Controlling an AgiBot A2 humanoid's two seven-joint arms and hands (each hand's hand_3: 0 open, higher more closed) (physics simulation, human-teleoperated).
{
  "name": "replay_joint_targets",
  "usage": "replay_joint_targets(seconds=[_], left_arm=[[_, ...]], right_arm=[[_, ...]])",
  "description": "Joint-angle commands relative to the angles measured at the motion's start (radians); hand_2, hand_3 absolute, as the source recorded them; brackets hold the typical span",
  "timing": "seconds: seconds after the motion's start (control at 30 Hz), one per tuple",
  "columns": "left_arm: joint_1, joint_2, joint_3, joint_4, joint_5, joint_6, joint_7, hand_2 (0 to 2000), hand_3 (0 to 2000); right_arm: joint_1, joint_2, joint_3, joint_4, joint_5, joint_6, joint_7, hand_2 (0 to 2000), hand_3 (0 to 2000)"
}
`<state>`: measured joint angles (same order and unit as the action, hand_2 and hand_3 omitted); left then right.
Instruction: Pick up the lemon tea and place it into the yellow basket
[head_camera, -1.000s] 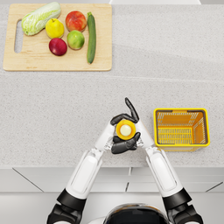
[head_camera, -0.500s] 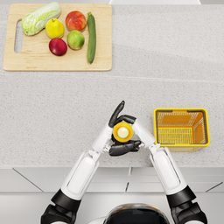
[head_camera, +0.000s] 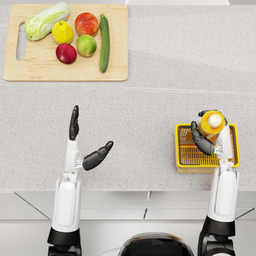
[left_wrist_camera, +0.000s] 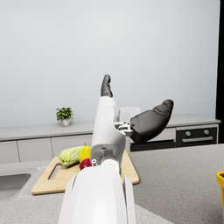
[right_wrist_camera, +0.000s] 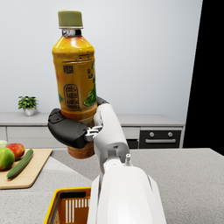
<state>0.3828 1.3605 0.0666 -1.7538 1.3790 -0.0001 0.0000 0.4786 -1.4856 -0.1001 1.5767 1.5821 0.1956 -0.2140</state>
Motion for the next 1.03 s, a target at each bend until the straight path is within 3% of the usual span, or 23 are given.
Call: replay_joint_targets(seconds=[0.03, 0.13, 0.17, 0.2, 0.27, 0.33, 0.43, 0.53, 0.7, 1.03], left_arm=[[0.009, 0.004, 0.001, 0.004, 0.0, 0.0, 0.0, 0, 0], [0.015, 0.009, -0.009, 0.014, 0.0, 0.0, 0.0, 0, 0], [0.015, 0.011, -0.01, 0.014, 0.0, 0.0, 0.0, 0, 0], [0.012, 0.012, -0.011, 0.016, 0.0, 0.0, 0.0, 0, 0], [0.027, 0.018, -0.013, 0.028, 0.0, 0.0, 0.0, 0, 0], [0.072, 0.028, -0.017, 0.053, 0.0, 0.0, 0.0, 0, 0], [0.177, 0.039, -0.057, 0.095, 0.0, 0.0, 0.0, 0, 0], [0.218, 0.04, -0.096, 0.147, 0.0, 0.0, 0.0, 0, 0], [0.147, 0.044, -0.151, 0.115, 0.0, 0.0, 0.0, 0, 0], [0.134, 0.047, -0.15, 0.119, 0.0, 0.0, 0.0, 0, 0]], right_arm=[[0.003, 0.001, -0.014, -0.044, 0.0, 0.006, -0.036, 2000, 2000], [-0.029, -0.002, -0.031, -0.06, 0.0, 0.019, -0.096, 2000, 2000], [-0.043, -0.003, -0.032, -0.065, 0.0, 0.022, -0.107, 639, 1673], [-0.054, -0.005, -0.035, -0.049, 0.0, -0.029, -0.116, 0, 1347], [-0.045, -0.004, -0.023, -0.037, 0.0, -0.11, -0.107, 0, 693], [-0.029, -0.003, 0.016, 0.005, 0.0, -0.152, 0.042, 0, 40], [0.023, 0.006, 0.032, 0.08, 0.0, -0.18, 0.151, 0, 0], [0.06, 0.011, -0.013, 0.076, 0.0, -0.19, 0.191, 0, 0], [0.042, 0.01, -0.043, 0.015, 0.0, -0.195, 0.21, 0, 0], [0.027, 0.008, -0.042, 0.013, 0.0, -0.196, 0.214, 0, 0]])
